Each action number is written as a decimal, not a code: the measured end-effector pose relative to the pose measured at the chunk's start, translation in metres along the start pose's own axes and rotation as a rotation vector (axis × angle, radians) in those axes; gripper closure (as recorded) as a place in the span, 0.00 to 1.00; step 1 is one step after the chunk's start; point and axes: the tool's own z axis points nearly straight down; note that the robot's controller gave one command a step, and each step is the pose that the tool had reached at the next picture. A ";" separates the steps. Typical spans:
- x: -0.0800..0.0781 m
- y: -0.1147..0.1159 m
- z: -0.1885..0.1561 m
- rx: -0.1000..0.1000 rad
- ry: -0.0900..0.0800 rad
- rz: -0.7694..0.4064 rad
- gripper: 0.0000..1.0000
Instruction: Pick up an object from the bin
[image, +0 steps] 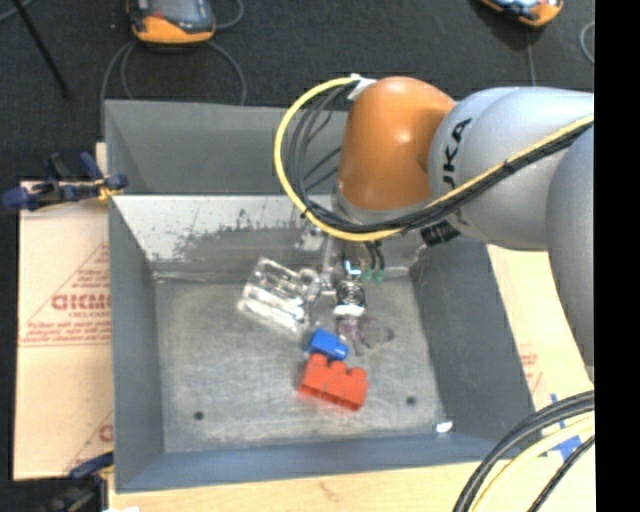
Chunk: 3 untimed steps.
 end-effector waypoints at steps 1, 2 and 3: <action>-0.026 -0.020 0.100 -0.002 -0.012 0.156 0.00; -0.027 -0.020 0.098 -0.003 -0.011 0.157 1.00; -0.034 -0.014 -0.028 0.003 -0.004 0.125 1.00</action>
Offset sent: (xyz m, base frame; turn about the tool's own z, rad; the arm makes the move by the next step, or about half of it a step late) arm 0.0233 -0.0236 -0.1214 0.1643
